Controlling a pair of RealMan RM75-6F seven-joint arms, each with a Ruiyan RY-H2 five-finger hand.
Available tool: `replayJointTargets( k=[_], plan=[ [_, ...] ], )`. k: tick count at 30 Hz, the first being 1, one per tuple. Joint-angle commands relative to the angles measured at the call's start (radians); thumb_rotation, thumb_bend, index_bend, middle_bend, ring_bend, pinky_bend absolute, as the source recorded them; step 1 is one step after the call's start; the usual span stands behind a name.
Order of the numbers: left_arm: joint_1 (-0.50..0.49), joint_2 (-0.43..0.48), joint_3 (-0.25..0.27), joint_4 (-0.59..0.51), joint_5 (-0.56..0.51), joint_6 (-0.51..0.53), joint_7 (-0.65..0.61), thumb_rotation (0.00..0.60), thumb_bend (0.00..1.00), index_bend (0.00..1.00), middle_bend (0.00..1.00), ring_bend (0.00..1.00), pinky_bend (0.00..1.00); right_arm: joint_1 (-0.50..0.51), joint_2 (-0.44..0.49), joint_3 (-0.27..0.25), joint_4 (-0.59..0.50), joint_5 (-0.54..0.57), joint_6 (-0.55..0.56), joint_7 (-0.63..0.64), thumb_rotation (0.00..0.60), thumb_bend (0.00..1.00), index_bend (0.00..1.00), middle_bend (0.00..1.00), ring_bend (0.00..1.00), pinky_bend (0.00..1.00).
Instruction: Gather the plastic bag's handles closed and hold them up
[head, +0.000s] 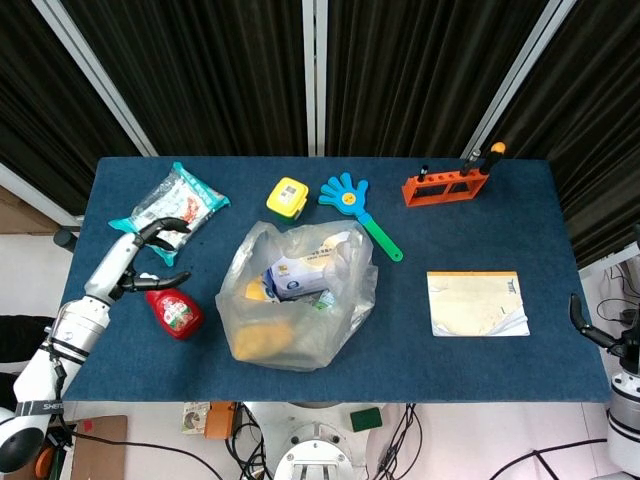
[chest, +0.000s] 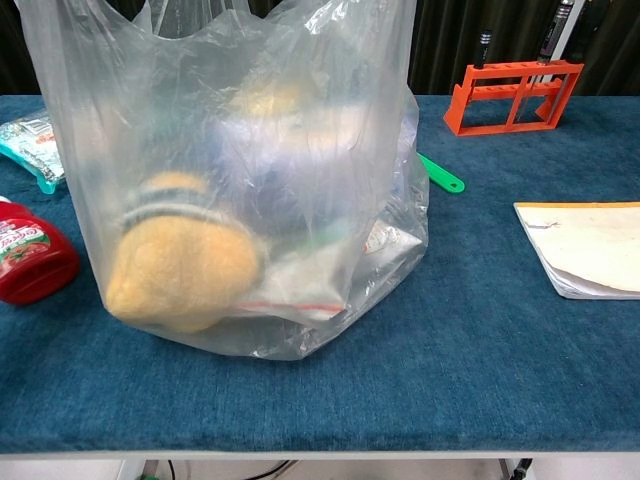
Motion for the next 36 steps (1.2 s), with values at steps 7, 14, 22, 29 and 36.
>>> replayJointTargets(
  k=[7, 14, 22, 29, 36],
  plan=[
    [-0.041, 0.061, -0.036, -0.097, -0.062, -0.113, -0.144, 0.072, 0.03, 0.34, 0.37, 0.26, 0.39, -0.02, 0.054, 0.006, -0.072, -0.028, 0.042, -0.036, 0.6, 0.36, 0.0, 0.01, 0.0, 0.0],
    [-0.073, 0.102, -0.058, -0.14, -0.056, -0.18, -0.194, 0.018, 0.02, 0.37, 0.42, 0.35, 0.49, -0.029, 0.056, 0.0, -0.079, -0.023, 0.045, -0.046, 0.6, 0.36, 0.0, 0.01, 0.0, 0.0],
    [-0.15, 0.141, -0.097, -0.163, -0.063, -0.313, -0.256, 0.015, 0.02, 0.37, 0.43, 0.36, 0.5, -0.028, 0.049, 0.0, -0.074, -0.012, 0.04, -0.039, 0.6, 0.36, 0.0, 0.01, 0.0, 0.0],
    [-0.216, 0.139, -0.129, -0.166, -0.102, -0.384, -0.27, 0.016, 0.02, 0.38, 0.43, 0.36, 0.5, -0.033, 0.051, 0.002, -0.073, 0.004, 0.036, -0.04, 0.6, 0.36, 0.0, 0.01, 0.0, 0.0],
    [-0.268, 0.119, -0.158, -0.143, -0.148, -0.441, -0.295, 0.0, 0.02, 0.4, 0.44, 0.38, 0.53, -0.032, 0.045, 0.009, -0.054, 0.022, 0.028, -0.037, 0.6, 0.37, 0.0, 0.01, 0.0, 0.0]
  ],
)
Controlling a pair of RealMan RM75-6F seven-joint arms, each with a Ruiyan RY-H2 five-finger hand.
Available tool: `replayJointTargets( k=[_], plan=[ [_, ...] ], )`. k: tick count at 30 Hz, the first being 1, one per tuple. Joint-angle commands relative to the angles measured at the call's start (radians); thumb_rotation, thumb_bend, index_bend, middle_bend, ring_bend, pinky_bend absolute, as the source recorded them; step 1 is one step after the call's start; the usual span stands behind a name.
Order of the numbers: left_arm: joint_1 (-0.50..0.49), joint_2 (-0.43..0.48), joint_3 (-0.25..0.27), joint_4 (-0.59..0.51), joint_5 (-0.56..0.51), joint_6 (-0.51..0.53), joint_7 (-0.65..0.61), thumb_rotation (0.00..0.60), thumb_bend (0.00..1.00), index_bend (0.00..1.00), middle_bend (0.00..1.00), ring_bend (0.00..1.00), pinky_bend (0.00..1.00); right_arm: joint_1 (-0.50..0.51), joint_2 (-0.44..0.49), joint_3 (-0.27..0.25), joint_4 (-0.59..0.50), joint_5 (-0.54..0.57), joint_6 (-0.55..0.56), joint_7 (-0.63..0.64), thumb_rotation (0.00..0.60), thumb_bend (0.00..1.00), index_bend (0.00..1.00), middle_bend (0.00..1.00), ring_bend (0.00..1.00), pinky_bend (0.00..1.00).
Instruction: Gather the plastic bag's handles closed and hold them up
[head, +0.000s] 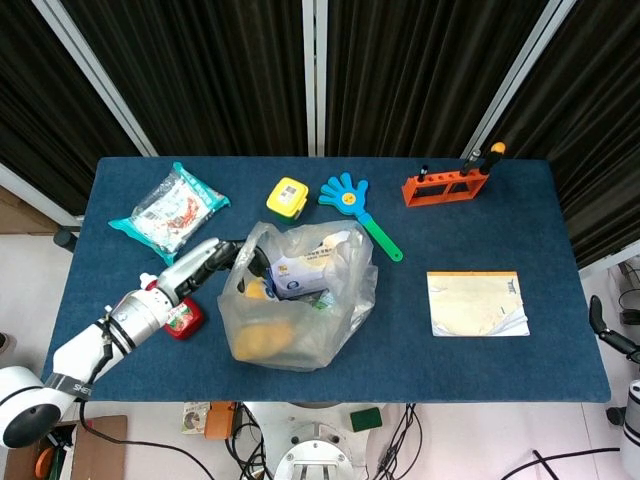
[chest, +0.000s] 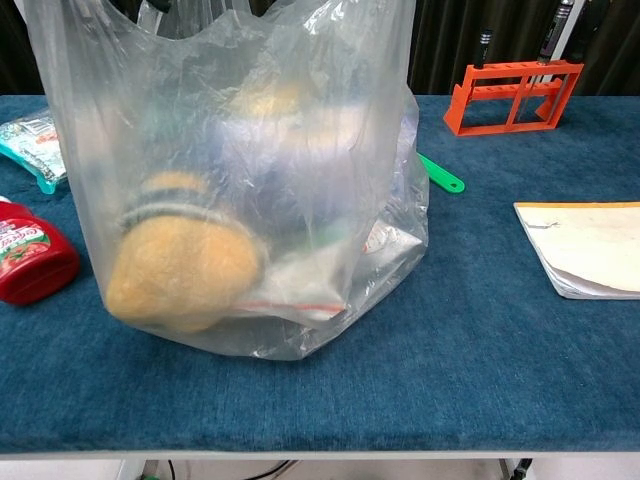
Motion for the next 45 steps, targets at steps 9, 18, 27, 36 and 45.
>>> replayJointTargets(
  k=[9, 18, 27, 36, 45],
  plan=[
    [-0.044, -0.011, -0.05, 0.033, -0.067, -0.07, -0.055, 0.0, 0.02, 0.4, 0.45, 0.38, 0.54, 0.004, -0.006, 0.002, 0.014, 0.001, -0.009, -0.003, 0.6, 0.37, 0.0, 0.02, 0.0, 0.0],
    [-0.038, -0.024, -0.094, 0.035, -0.043, -0.128, -0.121, 0.0, 0.02, 0.4, 0.45, 0.38, 0.58, 0.02, -0.022, -0.007, 0.033, -0.002, -0.042, -0.009, 0.6, 0.37, 0.0, 0.02, 0.0, 0.0],
    [-0.027, -0.053, -0.119, 0.024, -0.037, -0.163, -0.171, 0.0, 0.02, 0.4, 0.45, 0.38, 0.6, 0.039, -0.014, -0.009, 0.014, -0.03, -0.057, -0.042, 0.6, 0.36, 0.0, 0.02, 0.0, 0.0],
    [-0.025, -0.097, -0.137, 0.049, -0.064, -0.179, -0.207, 0.0, 0.02, 0.4, 0.42, 0.38, 0.6, 0.056, -0.007, -0.011, -0.022, -0.05, -0.068, -0.088, 0.6, 0.36, 0.0, 0.02, 0.0, 0.0],
    [-0.019, -0.114, -0.12, 0.045, -0.145, -0.091, -0.139, 0.0, 0.02, 0.38, 0.42, 0.38, 0.59, 0.135, 0.025, 0.022, -0.096, -0.079, -0.163, -0.31, 0.6, 0.25, 0.0, 0.01, 0.0, 0.0]
  ],
)
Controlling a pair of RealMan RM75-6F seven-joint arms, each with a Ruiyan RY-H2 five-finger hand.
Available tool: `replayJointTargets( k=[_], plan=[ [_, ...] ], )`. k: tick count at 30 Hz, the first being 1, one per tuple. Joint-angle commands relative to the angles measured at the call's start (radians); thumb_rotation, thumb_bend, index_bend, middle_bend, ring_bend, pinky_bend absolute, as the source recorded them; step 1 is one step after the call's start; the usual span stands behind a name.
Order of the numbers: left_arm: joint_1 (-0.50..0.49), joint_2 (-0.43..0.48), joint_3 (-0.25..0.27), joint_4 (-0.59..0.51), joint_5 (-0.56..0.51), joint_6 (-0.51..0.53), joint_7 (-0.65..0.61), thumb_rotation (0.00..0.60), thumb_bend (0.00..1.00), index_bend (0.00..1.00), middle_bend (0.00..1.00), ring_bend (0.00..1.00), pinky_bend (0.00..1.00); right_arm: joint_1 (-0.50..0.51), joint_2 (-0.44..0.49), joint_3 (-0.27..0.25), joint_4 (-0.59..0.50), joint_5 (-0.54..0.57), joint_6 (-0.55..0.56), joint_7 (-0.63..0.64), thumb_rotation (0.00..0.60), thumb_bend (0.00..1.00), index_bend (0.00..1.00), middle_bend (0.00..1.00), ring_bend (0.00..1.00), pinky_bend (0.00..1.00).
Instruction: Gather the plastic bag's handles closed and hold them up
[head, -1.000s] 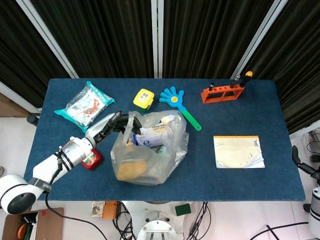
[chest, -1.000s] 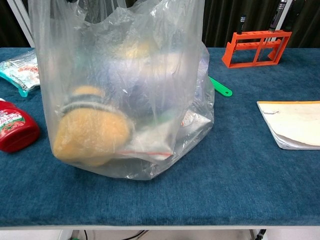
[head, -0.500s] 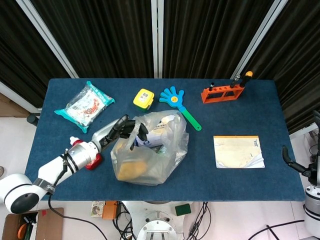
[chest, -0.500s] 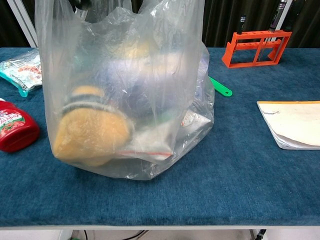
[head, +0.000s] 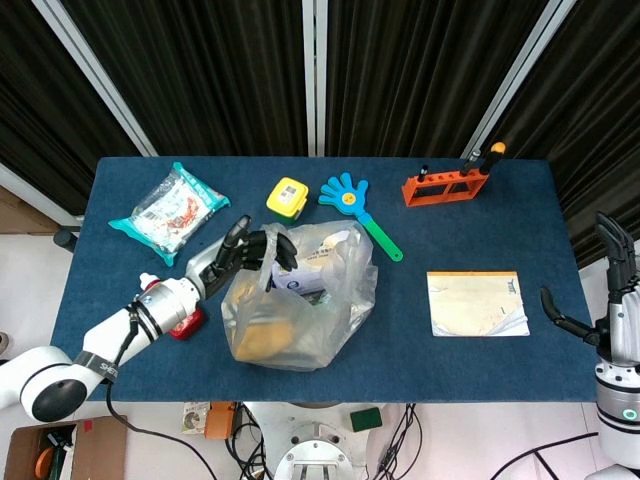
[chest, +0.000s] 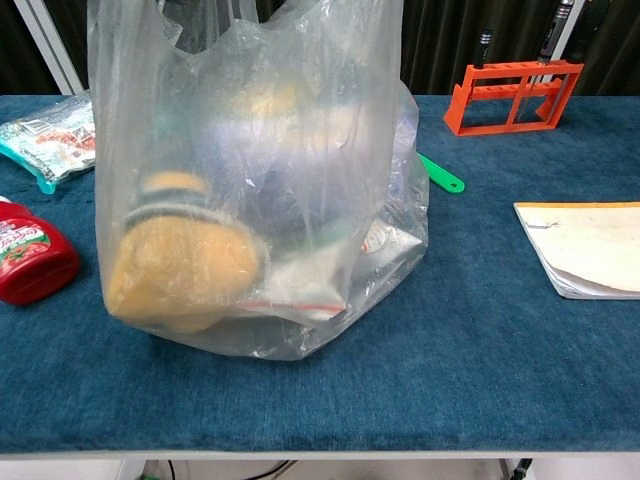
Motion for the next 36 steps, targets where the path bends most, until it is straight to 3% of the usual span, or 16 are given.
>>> replayJointTargets(
  k=[1, 6, 16, 25, 36],
  plan=[
    [0.001, -0.003, 0.012, -0.008, -0.031, 0.023, 0.029, 0.0, 0.02, 0.38, 0.42, 0.38, 0.59, 0.066, 0.024, 0.037, -0.058, -0.014, -0.077, -0.183, 0.6, 0.21, 0.0, 0.01, 0.0, 0.0],
    [0.0, -0.003, 0.021, -0.015, -0.063, 0.029, 0.054, 0.0, 0.02, 0.38, 0.41, 0.38, 0.58, 0.141, 0.028, 0.065, -0.132, -0.012, -0.181, -0.394, 0.6, 0.08, 0.0, 0.0, 0.0, 0.0],
    [-0.002, -0.005, 0.017, -0.014, -0.112, 0.034, 0.084, 0.0, 0.02, 0.38, 0.4, 0.38, 0.56, 0.309, -0.037, 0.142, -0.189, 0.068, -0.346, -0.596, 0.6, 0.07, 0.0, 0.0, 0.0, 0.0],
    [-0.004, -0.008, 0.018, -0.012, -0.151, 0.04, 0.114, 0.0, 0.02, 0.38, 0.4, 0.38, 0.56, 0.425, -0.116, 0.177, -0.151, 0.151, -0.437, -0.697, 0.6, 0.07, 0.0, 0.0, 0.0, 0.0],
    [-0.001, 0.004, 0.008, -0.018, -0.188, 0.045, 0.142, 0.0, 0.02, 0.38, 0.4, 0.38, 0.56, 0.505, -0.19, 0.182, -0.159, 0.214, -0.481, -0.672, 0.6, 0.07, 0.0, 0.0, 0.0, 0.0]
  ],
)
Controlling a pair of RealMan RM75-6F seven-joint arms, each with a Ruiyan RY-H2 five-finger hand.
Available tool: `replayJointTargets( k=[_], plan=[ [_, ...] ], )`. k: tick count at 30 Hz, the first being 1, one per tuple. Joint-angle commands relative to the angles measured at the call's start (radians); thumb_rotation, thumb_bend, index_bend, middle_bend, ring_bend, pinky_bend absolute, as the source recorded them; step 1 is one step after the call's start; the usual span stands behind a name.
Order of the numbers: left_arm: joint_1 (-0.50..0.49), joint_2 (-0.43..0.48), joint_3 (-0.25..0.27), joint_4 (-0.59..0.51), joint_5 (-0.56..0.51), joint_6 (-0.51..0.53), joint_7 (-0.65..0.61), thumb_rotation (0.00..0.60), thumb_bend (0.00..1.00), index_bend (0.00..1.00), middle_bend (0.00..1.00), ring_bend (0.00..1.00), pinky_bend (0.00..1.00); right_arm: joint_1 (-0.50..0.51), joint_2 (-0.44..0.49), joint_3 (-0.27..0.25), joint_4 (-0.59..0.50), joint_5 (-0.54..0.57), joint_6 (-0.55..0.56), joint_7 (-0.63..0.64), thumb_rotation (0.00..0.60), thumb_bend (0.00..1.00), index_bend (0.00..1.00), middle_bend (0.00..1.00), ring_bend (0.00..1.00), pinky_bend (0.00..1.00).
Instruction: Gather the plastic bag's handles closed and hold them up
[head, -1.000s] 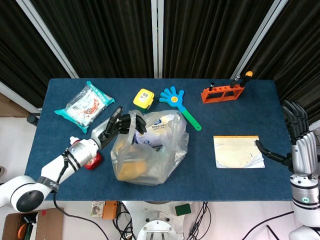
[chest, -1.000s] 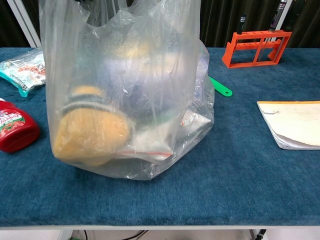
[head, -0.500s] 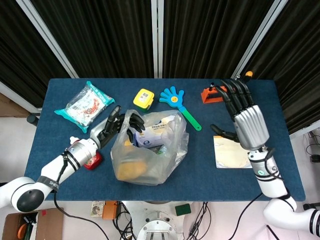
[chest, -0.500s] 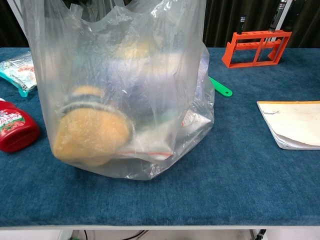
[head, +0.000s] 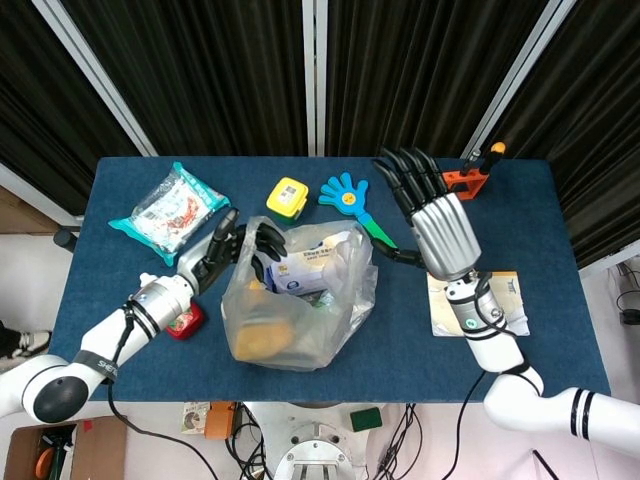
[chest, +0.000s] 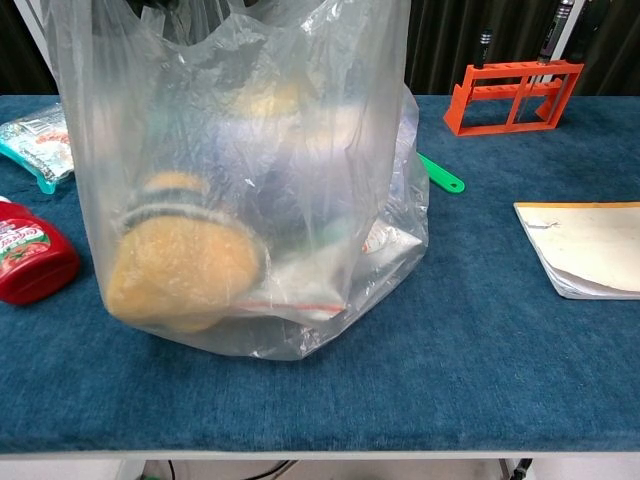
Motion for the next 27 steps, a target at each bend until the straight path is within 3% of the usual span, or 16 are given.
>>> replayJointTargets(
  k=[1, 6, 16, 23, 27],
  plan=[
    [0.004, 0.003, -0.004, -0.001, -0.005, 0.001, 0.002, 0.0, 0.02, 0.38, 0.4, 0.38, 0.56, 0.01, -0.008, -0.008, -0.007, 0.007, -0.01, 0.0, 0.6, 0.07, 0.0, 0.0, 0.0, 0.0],
    [0.013, 0.006, -0.01, -0.002, -0.009, -0.003, 0.004, 0.0, 0.02, 0.38, 0.4, 0.38, 0.56, 0.035, -0.026, -0.001, -0.014, 0.025, -0.014, -0.003, 0.6, 0.07, 0.0, 0.0, 0.0, 0.0],
    [0.024, -0.014, -0.031, 0.004, -0.001, -0.026, -0.011, 0.0, 0.02, 0.38, 0.4, 0.38, 0.56, 0.151, -0.07, 0.075, -0.076, 0.141, -0.075, -0.093, 0.6, 0.09, 0.0, 0.0, 0.0, 0.0],
    [0.043, -0.031, -0.078, -0.038, -0.015, -0.058, -0.079, 0.0, 0.02, 0.38, 0.41, 0.38, 0.56, 0.179, -0.061, 0.082, -0.126, 0.157, -0.061, -0.18, 0.6, 0.1, 0.0, 0.0, 0.0, 0.0],
    [0.031, -0.061, -0.07, -0.039, -0.022, -0.024, -0.055, 0.0, 0.02, 0.38, 0.4, 0.37, 0.56, 0.188, -0.053, 0.082, -0.151, 0.174, -0.058, -0.206, 0.6, 0.1, 0.0, 0.0, 0.0, 0.0]
  ],
)
